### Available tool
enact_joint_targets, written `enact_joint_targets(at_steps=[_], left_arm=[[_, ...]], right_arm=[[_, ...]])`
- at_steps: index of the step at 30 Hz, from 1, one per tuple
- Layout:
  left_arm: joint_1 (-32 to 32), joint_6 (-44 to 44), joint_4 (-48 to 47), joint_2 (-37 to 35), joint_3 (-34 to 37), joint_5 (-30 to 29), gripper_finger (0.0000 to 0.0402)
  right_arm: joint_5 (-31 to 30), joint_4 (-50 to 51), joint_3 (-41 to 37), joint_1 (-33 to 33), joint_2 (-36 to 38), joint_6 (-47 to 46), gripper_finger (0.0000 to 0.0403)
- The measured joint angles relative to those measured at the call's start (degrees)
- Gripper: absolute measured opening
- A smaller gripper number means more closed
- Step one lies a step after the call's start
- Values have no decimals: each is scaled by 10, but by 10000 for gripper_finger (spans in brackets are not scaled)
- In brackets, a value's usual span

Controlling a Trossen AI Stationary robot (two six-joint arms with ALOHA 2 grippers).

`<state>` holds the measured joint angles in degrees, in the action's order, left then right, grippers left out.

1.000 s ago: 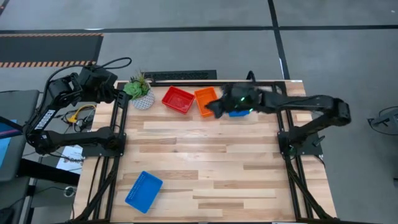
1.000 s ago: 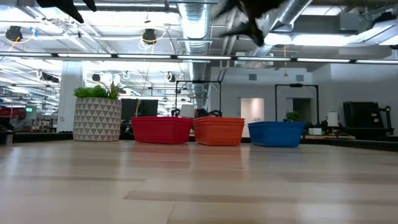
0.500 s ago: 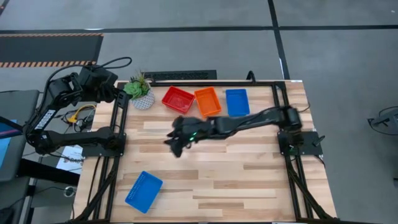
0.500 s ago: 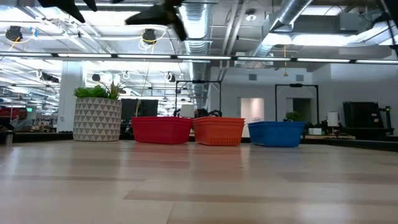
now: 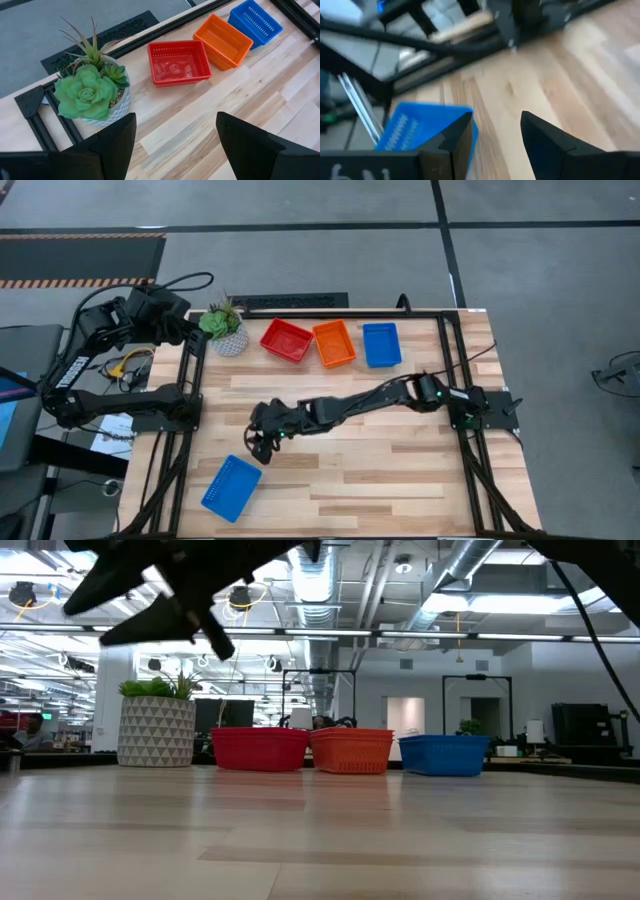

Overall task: Stack baskets by color
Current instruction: Stack the bottom blue bin on top of the top blue bin

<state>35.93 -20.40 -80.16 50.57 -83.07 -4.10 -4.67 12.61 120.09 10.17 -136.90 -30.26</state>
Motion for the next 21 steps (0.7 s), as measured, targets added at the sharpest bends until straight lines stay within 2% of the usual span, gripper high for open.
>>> enact_joint_targets(at_steps=[5, 12, 21], left_arm=[[0, 12, -3, 0, 0, 0, 263], [0, 21, -2, 0, 0, 0, 263], [0, 22, -2, 0, 0, 0, 263]], right_arm=[[0, 4, 15, 15, -31, 35, 186], [1, 11, 15, 31, -38, 87, 190], [3, 10, 16, 39, -42, 78, 242]])
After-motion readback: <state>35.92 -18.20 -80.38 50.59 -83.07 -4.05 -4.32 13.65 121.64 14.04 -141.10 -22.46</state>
